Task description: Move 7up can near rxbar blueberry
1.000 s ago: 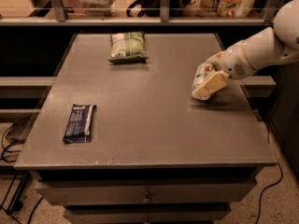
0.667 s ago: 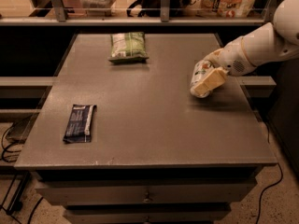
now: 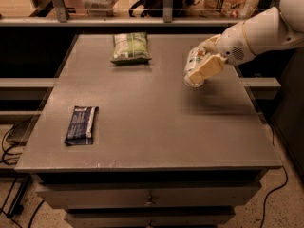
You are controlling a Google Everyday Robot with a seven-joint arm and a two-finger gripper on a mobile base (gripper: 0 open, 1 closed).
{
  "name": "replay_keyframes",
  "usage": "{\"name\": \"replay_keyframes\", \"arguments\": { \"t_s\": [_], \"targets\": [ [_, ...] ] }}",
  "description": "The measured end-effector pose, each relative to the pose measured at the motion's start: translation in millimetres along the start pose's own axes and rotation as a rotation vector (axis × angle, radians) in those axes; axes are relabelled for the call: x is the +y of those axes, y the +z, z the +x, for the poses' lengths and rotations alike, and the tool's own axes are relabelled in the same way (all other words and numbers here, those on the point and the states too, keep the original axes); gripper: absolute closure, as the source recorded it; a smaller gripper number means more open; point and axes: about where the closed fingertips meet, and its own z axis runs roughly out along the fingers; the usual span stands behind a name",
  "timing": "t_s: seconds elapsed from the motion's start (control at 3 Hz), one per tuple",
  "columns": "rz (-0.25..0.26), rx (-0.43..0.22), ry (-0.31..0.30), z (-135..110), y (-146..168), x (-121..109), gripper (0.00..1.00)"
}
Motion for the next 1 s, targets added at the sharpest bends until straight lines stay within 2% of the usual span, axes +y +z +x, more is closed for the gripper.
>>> {"name": "replay_keyframes", "arguments": {
  "t_s": [0.33,0.67,1.0],
  "targets": [
    [-0.001,0.0,0.0,0,0,0,1.0],
    [-0.098,-0.061,-0.046,-24,23,26,1.0],
    [-0.241,-0.121,-0.124,-60,58,71,1.0]
  ]
}}
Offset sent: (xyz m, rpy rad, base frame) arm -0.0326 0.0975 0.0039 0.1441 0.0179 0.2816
